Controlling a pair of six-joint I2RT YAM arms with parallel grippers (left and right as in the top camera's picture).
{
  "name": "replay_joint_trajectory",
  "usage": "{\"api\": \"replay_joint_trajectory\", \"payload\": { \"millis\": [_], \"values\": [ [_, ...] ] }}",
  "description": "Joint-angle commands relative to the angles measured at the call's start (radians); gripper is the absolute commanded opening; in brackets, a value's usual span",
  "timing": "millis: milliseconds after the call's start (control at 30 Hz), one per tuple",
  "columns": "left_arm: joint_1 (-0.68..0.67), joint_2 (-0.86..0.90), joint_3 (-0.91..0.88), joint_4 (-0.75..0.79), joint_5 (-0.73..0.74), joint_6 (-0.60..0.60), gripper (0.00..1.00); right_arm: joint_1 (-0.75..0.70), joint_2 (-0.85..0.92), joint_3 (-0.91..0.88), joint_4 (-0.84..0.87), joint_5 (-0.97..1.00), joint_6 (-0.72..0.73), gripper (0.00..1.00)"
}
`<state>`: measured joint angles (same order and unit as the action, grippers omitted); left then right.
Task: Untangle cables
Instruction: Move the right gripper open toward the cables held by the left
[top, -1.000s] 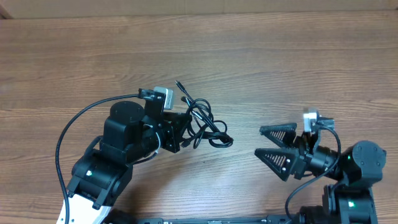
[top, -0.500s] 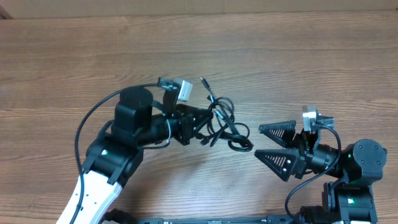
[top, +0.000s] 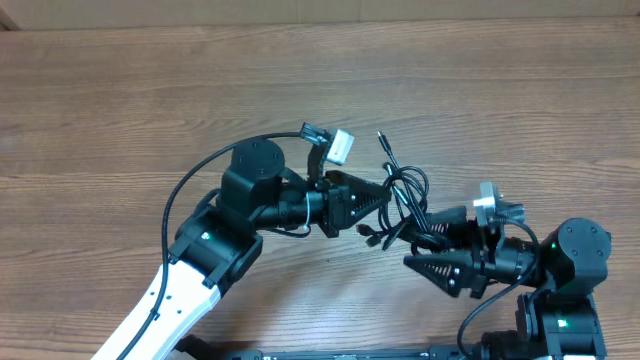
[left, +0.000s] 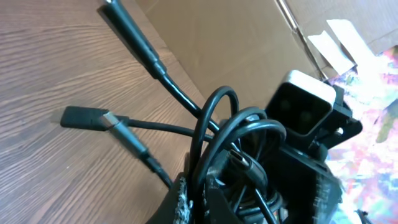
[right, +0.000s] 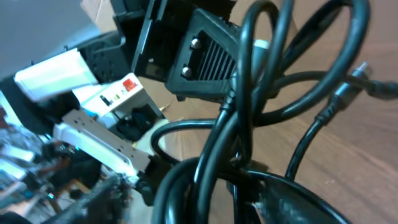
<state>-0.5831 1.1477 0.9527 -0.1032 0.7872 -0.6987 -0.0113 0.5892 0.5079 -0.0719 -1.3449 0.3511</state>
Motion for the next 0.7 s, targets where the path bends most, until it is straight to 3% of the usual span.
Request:
{"api": "replay_joint_trajectory", "payload": {
  "millis": [0,100,333,467,667],
  "values": [
    [-0.005,-0.003,0.024,0.031,-0.058,-0.050,0.04,0.005,-0.003,0.020,0.002,-0.007,-0.013,0.44],
    [-0.005,-0.003,0.024,0.067,-0.087,-0.056,0.04,0.005,-0.003,0.020,0.003,-0.006,-0.013,0.22],
    [-0.002,-0.004,0.024,0.082,-0.153,-0.061,0.04,0.005,-0.003,0.020,-0.022,0.074,-0.012,0.04],
    [0.039,-0.004,0.024,0.058,-0.233,-0.061,0.04,0.005,-0.003,0.020,-0.050,0.106,-0.012,0.04],
    [0.047,-0.003,0.023,-0.147,-0.399,-0.061,0.04,0.005,-0.003,0.020,0.018,0.001,-0.012,0.04]
  ]
}}
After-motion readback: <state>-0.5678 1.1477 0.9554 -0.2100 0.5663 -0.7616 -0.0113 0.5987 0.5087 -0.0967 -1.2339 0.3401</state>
